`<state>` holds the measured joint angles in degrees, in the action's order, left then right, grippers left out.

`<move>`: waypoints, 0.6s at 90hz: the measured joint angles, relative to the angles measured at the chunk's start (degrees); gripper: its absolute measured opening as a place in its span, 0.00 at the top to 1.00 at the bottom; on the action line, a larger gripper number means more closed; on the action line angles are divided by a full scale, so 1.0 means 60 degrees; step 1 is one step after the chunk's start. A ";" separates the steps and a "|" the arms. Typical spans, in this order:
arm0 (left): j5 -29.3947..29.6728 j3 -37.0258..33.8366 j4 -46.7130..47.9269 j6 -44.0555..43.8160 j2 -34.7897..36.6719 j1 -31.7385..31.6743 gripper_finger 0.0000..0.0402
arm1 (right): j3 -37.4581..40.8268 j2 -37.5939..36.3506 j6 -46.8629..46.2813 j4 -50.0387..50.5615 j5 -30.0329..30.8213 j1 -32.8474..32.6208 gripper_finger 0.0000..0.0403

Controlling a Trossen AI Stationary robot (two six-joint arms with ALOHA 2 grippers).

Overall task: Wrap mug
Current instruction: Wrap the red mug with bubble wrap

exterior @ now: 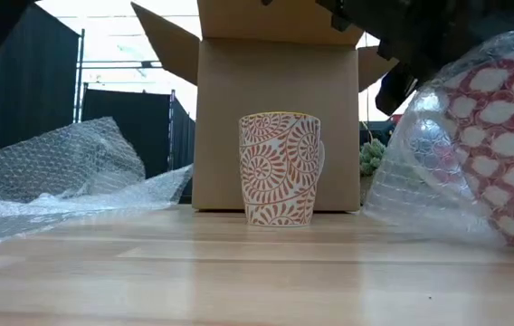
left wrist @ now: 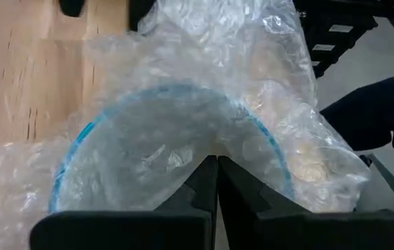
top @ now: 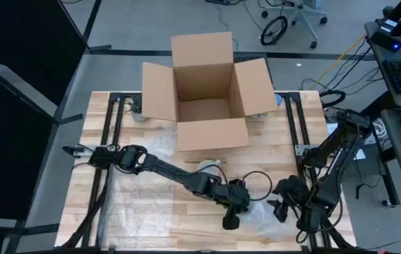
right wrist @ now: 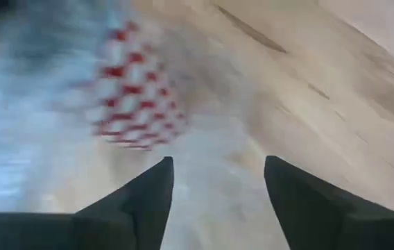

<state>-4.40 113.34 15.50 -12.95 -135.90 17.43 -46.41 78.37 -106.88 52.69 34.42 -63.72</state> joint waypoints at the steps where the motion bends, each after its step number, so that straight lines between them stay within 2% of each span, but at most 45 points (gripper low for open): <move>1: 0.0000 0.0000 0.0002 0.0001 0.0000 0.0000 1.00 | 0.0000 0.0008 -0.0097 0.0062 -0.0023 0.0000 0.44; 15: 0.0004 0.0000 0.0009 0.0026 0.0000 0.0000 1.00 | 0.0051 0.0203 -0.1621 0.0749 -0.0095 -0.0007 0.42; 27: 0.0004 0.0000 0.0005 0.0031 0.0000 0.0000 1.00 | 0.0677 0.0229 -0.2398 0.0310 -0.0893 -0.0004 0.42; 37: 0.0004 0.0000 0.0008 0.0040 0.0000 0.0000 1.00 | 0.1464 0.0233 -0.2421 -0.1457 -0.1015 -0.0005 0.42; 47: 0.0004 0.0000 0.0005 0.0044 0.0000 0.0000 1.00 | 0.2074 0.0229 -0.1466 -0.3872 -0.0879 -0.0011 0.44; 54: 0.0004 0.0000 0.0001 0.0047 0.0000 0.0000 1.00 | 0.2341 0.0233 -0.0623 -0.5208 -0.0357 -0.0022 0.46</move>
<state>-4.38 113.34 15.51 -12.67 -135.90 17.43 -32.36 79.77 -110.62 21.44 32.28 -63.86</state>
